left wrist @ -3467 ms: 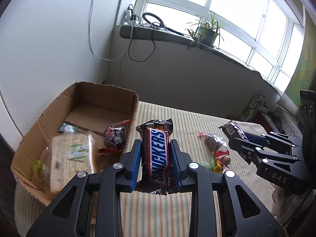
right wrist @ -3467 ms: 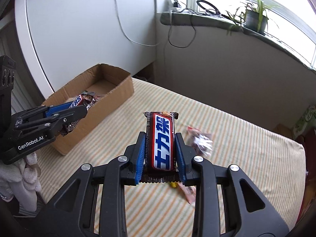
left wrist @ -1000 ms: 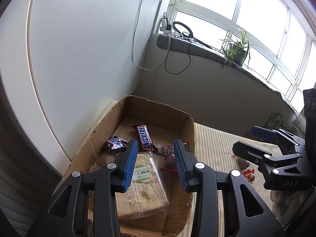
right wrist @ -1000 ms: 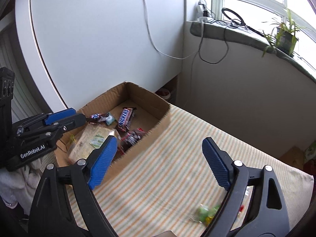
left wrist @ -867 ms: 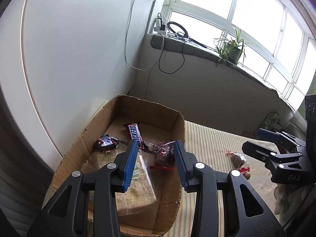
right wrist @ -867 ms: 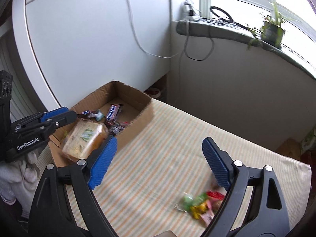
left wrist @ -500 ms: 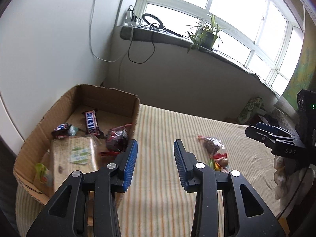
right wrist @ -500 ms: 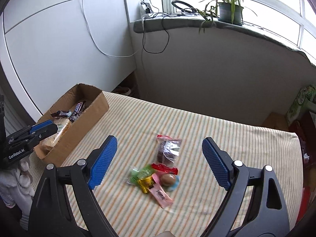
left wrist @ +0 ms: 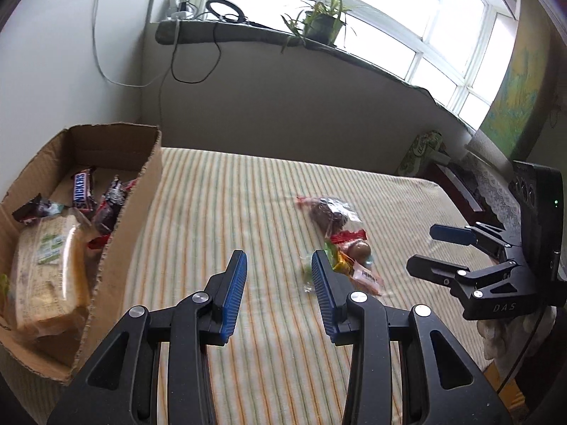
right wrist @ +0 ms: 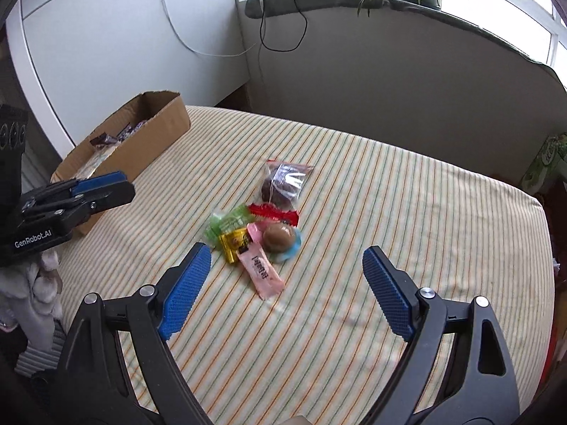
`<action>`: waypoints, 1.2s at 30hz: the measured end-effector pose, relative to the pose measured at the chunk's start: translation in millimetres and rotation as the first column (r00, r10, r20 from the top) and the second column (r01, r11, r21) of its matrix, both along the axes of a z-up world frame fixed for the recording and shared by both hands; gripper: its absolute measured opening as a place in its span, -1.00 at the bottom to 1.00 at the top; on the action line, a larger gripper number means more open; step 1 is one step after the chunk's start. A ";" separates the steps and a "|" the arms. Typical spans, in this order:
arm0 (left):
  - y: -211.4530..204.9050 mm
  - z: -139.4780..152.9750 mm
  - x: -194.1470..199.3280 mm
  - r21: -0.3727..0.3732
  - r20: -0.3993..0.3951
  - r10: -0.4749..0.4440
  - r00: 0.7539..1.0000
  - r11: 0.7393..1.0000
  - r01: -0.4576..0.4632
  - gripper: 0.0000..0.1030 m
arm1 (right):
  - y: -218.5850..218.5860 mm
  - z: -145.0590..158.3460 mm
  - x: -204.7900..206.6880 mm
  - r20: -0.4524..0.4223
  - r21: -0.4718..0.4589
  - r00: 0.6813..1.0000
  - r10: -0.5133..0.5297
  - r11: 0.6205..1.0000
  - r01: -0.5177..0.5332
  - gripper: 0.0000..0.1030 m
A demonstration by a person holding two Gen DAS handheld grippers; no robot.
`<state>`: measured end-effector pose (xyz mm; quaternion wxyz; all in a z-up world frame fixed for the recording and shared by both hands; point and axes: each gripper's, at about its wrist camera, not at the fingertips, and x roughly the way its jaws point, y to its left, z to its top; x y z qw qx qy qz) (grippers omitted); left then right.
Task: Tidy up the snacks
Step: 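Move both tools back to the remaining candies on the bed, then grasp the clear green candy with the left gripper while the right grasps the pink bar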
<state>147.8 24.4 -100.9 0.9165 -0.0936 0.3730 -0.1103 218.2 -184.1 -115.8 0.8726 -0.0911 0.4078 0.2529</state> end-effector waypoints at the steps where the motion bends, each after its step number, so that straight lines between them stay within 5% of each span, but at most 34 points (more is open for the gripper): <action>1: -5.7 -2.2 0.9 0.016 -0.002 -0.024 1.000 1.000 0.024 -0.29 | 1.7 -3.5 -2.0 -0.007 -0.003 1.000 0.015 1.000 -0.015 0.65; 10: -28.7 -28.0 16.5 0.103 -0.078 -0.114 0.990 0.987 0.122 -0.45 | 6.9 -23.1 -2.4 -0.044 -0.019 0.997 0.061 0.998 -0.062 0.23; 18: -41.6 -36.9 33.5 0.168 -0.101 -0.126 0.987 0.976 0.142 -0.52 | 10.7 -34.8 3.5 -0.055 -0.020 0.996 0.068 0.997 -0.069 0.17; 20: -44.3 -38.9 36.6 0.186 -0.101 -0.122 0.987 0.973 0.139 -0.53 | 13.1 -37.0 4.5 -0.058 -0.029 0.995 0.075 0.997 -0.077 -0.06; 36: -67.3 -48.6 46.0 0.217 -0.143 -0.170 0.975 0.956 0.198 -0.53 | 22.6 -50.2 16.2 -0.073 -0.046 0.993 0.094 0.994 -0.097 -0.08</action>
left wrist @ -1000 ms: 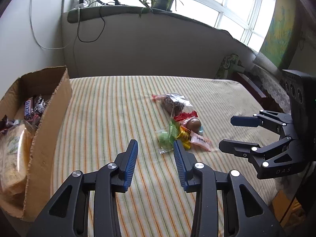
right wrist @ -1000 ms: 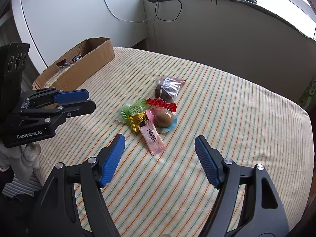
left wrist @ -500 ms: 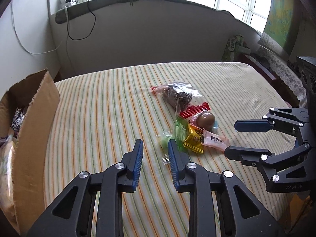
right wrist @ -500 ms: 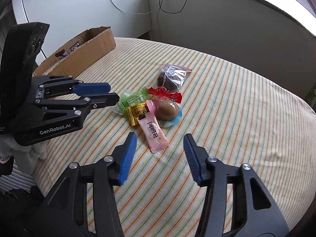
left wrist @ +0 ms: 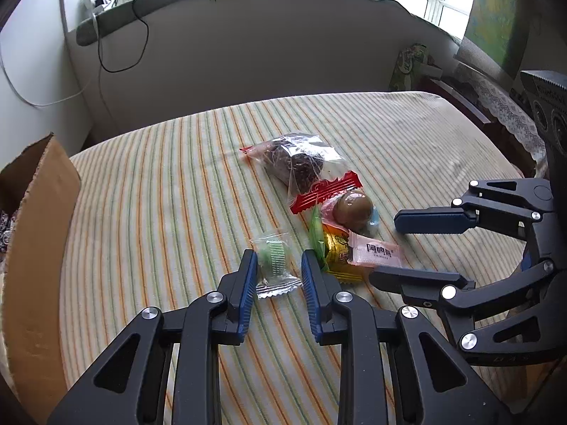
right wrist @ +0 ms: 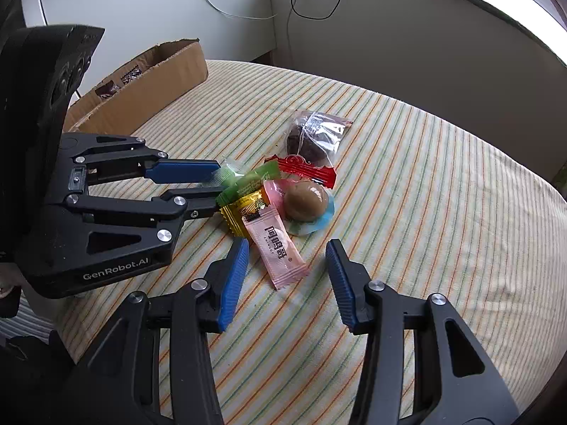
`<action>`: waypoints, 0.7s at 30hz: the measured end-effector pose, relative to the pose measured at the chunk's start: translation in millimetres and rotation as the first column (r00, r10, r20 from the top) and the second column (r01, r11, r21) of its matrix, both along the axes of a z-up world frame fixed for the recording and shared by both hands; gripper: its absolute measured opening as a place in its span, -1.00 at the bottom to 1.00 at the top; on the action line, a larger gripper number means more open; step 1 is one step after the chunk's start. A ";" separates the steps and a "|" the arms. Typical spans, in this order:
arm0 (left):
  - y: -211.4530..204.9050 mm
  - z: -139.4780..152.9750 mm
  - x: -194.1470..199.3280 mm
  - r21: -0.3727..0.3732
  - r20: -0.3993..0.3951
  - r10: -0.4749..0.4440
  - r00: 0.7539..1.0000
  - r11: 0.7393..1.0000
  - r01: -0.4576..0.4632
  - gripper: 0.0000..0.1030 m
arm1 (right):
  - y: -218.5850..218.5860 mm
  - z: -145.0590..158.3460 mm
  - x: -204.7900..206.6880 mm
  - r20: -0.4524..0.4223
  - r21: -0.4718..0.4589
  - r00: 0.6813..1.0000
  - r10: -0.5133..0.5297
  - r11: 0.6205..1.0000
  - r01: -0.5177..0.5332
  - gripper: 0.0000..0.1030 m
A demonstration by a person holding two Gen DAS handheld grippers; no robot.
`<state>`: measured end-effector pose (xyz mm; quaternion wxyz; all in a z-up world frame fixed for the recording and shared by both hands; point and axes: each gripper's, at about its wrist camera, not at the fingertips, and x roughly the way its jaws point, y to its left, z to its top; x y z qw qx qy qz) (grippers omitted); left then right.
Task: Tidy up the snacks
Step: 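Grasp the clear green candy with the left gripper while the right grasps the pink bar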
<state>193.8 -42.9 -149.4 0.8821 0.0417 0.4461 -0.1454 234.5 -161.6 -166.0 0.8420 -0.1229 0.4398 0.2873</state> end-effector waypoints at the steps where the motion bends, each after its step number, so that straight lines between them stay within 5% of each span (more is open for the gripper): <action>1: -0.9 -0.6 0.7 0.005 0.004 0.000 1.000 1.000 0.000 -0.55 | 0.1 -0.2 0.3 0.007 -0.002 1.000 0.001 1.000 -0.001 -0.10; 10: 3.6 -1.3 -0.1 -0.005 0.017 0.017 1.000 1.000 -0.017 -0.67 | -2.7 0.9 -1.3 0.027 -0.030 1.000 -0.013 0.999 0.014 -0.59; 21: 18.1 8.4 -10.9 -0.046 0.033 0.041 0.999 0.998 -0.040 -0.68 | -15.8 9.2 -11.4 0.027 0.002 0.998 -0.050 0.999 0.050 -0.60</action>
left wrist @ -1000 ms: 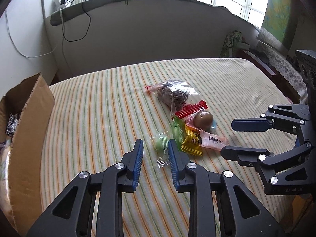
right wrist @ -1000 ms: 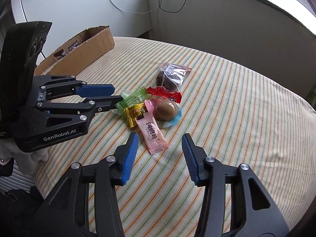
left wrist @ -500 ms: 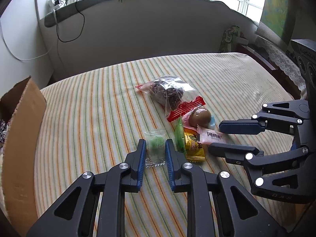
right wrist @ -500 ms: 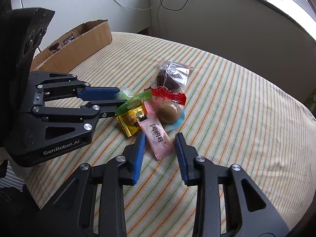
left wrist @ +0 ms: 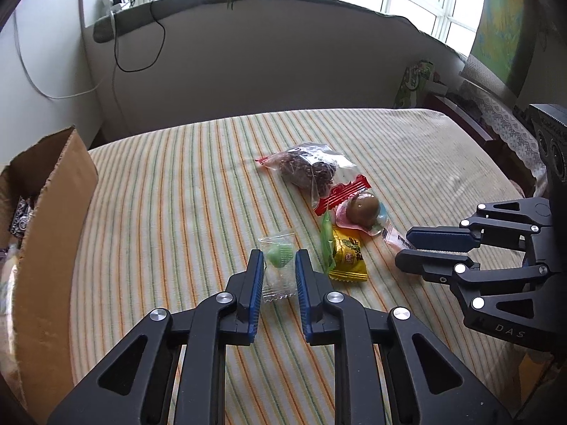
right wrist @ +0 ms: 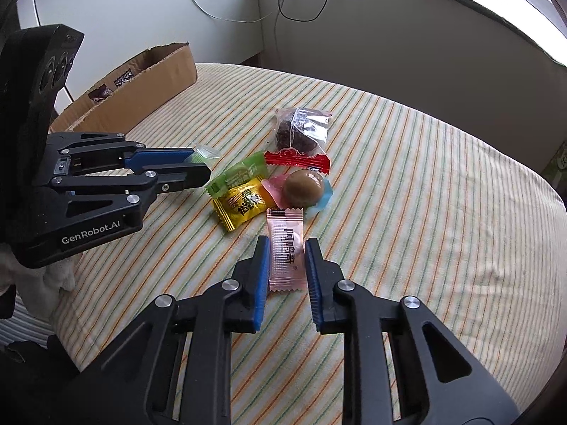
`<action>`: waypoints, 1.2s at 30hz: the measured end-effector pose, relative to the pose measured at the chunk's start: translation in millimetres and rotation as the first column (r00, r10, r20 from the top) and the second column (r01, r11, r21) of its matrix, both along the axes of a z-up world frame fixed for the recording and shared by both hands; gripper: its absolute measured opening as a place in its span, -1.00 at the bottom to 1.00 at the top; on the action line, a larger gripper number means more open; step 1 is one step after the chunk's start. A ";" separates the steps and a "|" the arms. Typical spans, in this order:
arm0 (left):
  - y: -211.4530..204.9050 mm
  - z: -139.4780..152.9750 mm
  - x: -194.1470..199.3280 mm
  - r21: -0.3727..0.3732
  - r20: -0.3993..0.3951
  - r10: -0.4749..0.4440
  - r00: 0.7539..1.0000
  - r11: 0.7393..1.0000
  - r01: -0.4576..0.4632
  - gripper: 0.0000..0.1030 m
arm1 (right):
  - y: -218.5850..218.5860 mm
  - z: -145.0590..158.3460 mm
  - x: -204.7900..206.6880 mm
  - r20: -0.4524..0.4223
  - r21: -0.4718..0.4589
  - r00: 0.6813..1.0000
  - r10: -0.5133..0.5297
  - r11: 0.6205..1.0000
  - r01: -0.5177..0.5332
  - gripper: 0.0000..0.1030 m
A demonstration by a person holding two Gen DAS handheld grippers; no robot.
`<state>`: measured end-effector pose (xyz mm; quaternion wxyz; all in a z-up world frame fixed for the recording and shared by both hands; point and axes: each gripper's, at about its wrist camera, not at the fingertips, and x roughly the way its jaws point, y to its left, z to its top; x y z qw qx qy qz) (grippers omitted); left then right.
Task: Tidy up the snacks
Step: 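Grasp the clear green candy with the left gripper while the right grasps the pink bar, then carry both candies over the cardboard box and lower them inside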
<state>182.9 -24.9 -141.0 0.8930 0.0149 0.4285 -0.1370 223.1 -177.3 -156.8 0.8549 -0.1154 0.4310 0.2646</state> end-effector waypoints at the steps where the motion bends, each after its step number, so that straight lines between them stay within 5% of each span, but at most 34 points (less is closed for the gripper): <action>1: 1.1 1.9 -1.1 -0.004 0.004 0.002 1.000 1.000 -0.002 -0.68 | -0.8 2.3 -1.5 0.005 0.002 1.000 -0.003 1.000 0.003 -0.60; 18: 18.3 41.6 -27.3 -0.059 0.099 0.034 0.995 0.998 -0.029 -0.68 | 5.4 37.5 -25.5 0.065 0.027 0.998 0.001 1.000 -0.003 -0.60; 36: 79.9 68.9 -47.9 -0.129 0.169 0.152 0.974 0.983 -0.131 -0.68 | 76.1 75.2 -21.7 0.142 0.022 0.986 0.089 0.995 -0.093 -0.60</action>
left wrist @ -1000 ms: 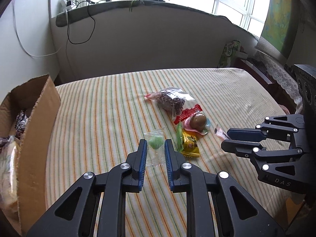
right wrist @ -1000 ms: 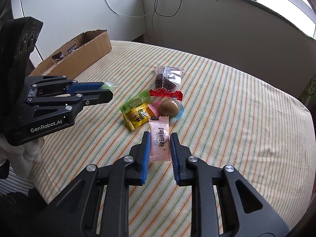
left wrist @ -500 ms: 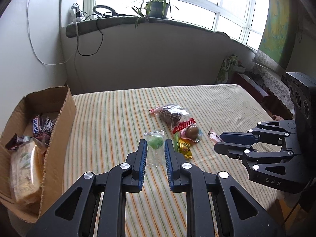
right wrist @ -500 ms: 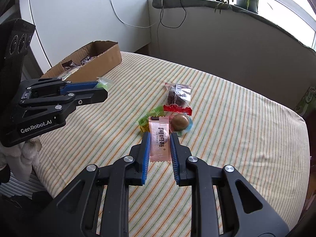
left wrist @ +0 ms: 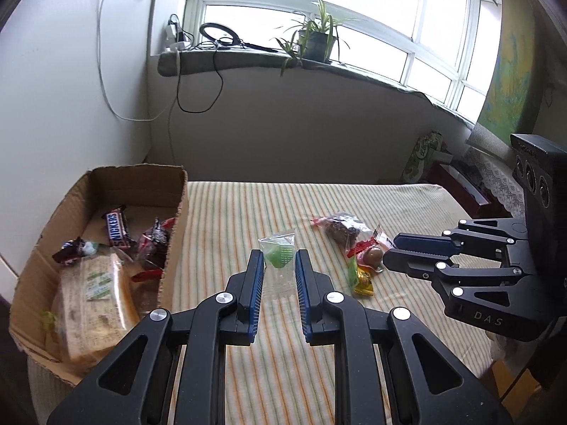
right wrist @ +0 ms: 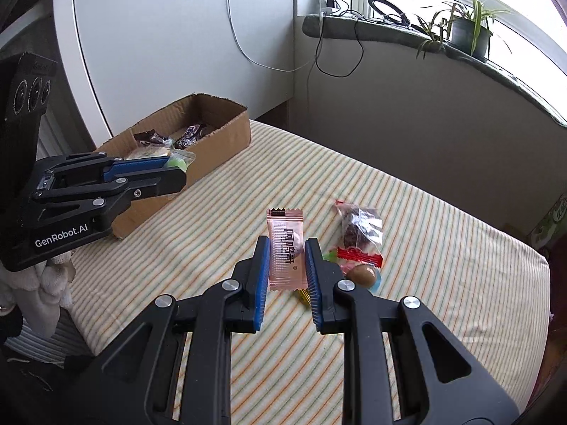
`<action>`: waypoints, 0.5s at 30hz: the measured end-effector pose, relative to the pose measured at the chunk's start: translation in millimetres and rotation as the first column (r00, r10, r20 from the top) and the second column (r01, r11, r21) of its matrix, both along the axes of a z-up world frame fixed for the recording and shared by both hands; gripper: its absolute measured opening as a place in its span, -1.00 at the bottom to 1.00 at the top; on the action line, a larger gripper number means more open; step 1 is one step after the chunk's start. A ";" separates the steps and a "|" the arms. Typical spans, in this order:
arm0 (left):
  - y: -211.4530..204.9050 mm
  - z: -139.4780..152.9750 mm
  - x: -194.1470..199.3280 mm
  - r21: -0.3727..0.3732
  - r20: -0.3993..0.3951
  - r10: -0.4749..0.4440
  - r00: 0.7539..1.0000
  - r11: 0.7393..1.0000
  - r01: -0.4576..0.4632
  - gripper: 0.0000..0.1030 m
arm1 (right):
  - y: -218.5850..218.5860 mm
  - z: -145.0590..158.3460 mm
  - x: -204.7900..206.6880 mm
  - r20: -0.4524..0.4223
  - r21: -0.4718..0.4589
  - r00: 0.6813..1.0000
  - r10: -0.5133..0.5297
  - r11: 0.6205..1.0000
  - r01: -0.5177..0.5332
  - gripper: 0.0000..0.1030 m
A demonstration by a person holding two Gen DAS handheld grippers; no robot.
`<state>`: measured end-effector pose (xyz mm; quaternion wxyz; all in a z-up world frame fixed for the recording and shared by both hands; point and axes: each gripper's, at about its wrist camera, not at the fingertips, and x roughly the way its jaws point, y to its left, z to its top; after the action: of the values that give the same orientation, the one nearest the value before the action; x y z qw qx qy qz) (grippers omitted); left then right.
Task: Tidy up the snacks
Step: 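Carry both candies over the cardboard box and lower them inside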
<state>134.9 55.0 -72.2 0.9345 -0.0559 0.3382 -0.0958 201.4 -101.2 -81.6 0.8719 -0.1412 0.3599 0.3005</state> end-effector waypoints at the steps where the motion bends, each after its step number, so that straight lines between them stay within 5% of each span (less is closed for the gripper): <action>1: 4.8 0.6 -0.9 -0.003 0.003 0.008 1.000 1.000 -0.008 -0.68 | 5.9 2.6 0.6 0.005 0.001 1.000 0.006 1.000 -0.006 -0.60; 15: 74.3 6.4 -17.8 -0.020 0.024 0.137 0.990 0.990 -0.137 -0.68 | 87.9 21.9 15.8 0.033 0.003 0.995 0.095 0.995 -0.095 -0.60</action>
<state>117.1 129.3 -65.8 0.9425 -0.0866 0.3208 -0.0352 217.2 -13.4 -59.7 0.8627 -0.1611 0.3378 0.3400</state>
